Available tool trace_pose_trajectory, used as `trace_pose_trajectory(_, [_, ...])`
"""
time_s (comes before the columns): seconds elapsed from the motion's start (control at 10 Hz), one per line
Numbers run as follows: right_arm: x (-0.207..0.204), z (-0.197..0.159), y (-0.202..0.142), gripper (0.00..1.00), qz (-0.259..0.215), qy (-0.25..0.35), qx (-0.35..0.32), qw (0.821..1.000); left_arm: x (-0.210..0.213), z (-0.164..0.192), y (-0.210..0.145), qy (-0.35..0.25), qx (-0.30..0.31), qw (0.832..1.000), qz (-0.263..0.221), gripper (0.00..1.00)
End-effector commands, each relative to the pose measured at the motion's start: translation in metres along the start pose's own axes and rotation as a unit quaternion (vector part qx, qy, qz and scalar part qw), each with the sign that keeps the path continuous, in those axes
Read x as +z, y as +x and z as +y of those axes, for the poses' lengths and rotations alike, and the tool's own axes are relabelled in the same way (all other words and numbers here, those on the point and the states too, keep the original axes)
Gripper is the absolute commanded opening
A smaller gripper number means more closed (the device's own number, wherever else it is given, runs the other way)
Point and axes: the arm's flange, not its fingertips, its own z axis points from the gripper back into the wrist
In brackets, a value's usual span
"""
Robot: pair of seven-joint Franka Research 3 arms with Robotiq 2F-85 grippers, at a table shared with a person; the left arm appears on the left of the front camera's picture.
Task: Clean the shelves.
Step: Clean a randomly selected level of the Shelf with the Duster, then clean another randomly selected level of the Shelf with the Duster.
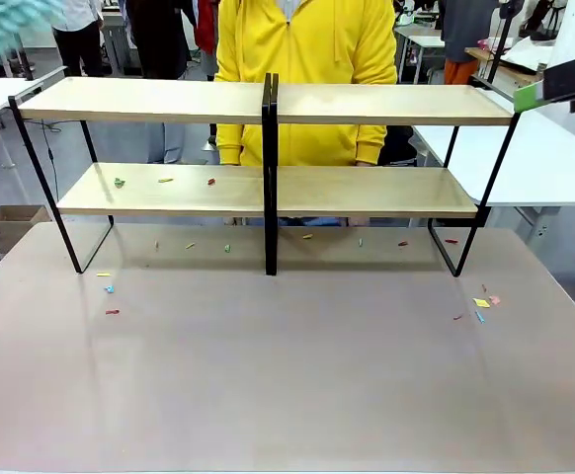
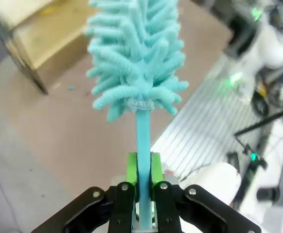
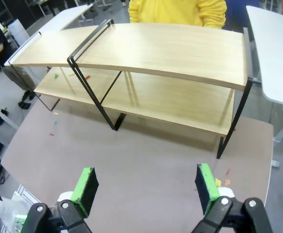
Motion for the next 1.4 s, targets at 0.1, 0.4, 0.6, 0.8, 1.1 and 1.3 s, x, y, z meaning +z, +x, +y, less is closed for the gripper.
trace_pose_trajectory(0.1, [0.0,0.0,0.001,1.0,-0.001,0.0,-0.001,1.0,-0.009,0.016,-0.037,0.05,0.175,0.98,-0.086,0.13])
trace_pose_trajectory(0.4, [0.0,0.0,0.001,1.0,-0.001,0.0,-0.001,1.0,0.019,0.016,-0.051,0.044,0.131,0.989,-0.056,0.13])
trace_pose_trajectory(0.6, [0.0,0.0,0.001,1.0,-0.001,0.0,-0.001,1.0,0.019,0.016,-0.051,0.044,0.131,0.989,-0.056,0.13])
trace_pose_trajectory(0.8, [0.0,0.0,0.001,1.0,-0.001,0.0,-0.001,1.0,0.019,0.016,-0.051,0.044,0.131,0.989,-0.056,0.13])
trace_pose_trajectory(1.1, [0.0,0.0,0.001,1.0,-0.001,0.0,-0.001,1.0,0.019,0.016,-0.051,0.044,0.131,0.989,-0.056,0.13])
trace_pose_trajectory(1.3, [0.0,0.0,0.001,1.0,-0.001,0.0,-0.001,1.0,0.019,0.016,-0.051,0.044,0.131,0.989,-0.056,0.13])
